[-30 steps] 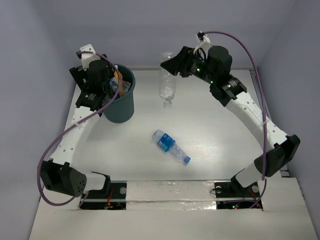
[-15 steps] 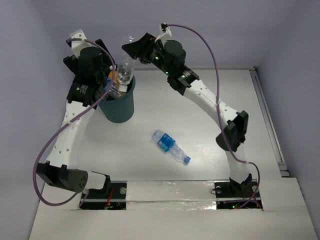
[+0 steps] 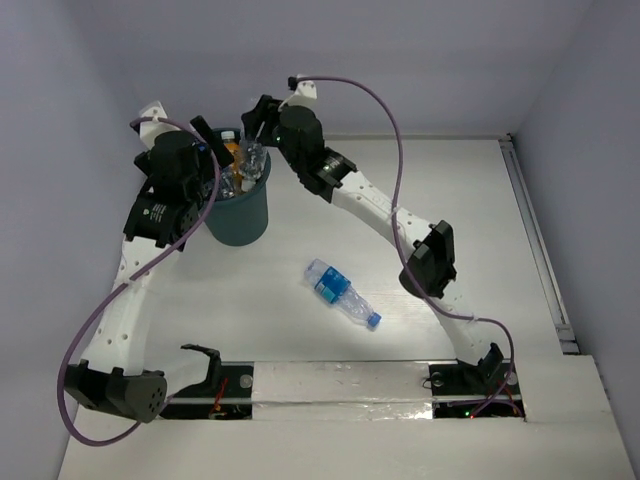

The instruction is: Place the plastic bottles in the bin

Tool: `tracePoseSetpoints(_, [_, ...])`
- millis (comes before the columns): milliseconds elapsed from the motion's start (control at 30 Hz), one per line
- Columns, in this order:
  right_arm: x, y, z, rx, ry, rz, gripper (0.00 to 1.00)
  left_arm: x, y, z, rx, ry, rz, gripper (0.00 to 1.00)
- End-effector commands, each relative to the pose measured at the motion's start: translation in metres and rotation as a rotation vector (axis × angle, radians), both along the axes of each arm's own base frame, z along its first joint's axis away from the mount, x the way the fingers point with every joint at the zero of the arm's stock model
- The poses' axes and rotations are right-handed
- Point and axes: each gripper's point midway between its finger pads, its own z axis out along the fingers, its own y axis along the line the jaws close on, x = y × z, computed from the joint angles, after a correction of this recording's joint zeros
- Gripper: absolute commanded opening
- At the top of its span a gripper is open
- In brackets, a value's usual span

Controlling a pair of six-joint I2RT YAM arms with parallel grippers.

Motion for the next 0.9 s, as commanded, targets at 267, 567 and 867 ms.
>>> tracePoseSetpoints(267, [-0.034,0.01,-0.008,-0.198,-0.096,-0.011,0.8,-0.006,-0.013,-0.007,-0.049,0.014,-0.078,0.82])
tracePoseSetpoints(567, [-0.065,-0.015,0.069,-0.076,-0.081,0.203,1.0,-0.052,-0.053,-0.025,-0.196,0.077,-0.305,0.34])
tracePoseSetpoints(867, [-0.148,-0.122,0.0,-0.245,0.05,0.346,0.0,-0.084,-0.076,-0.05,-0.259,0.1,-0.367,0.0])
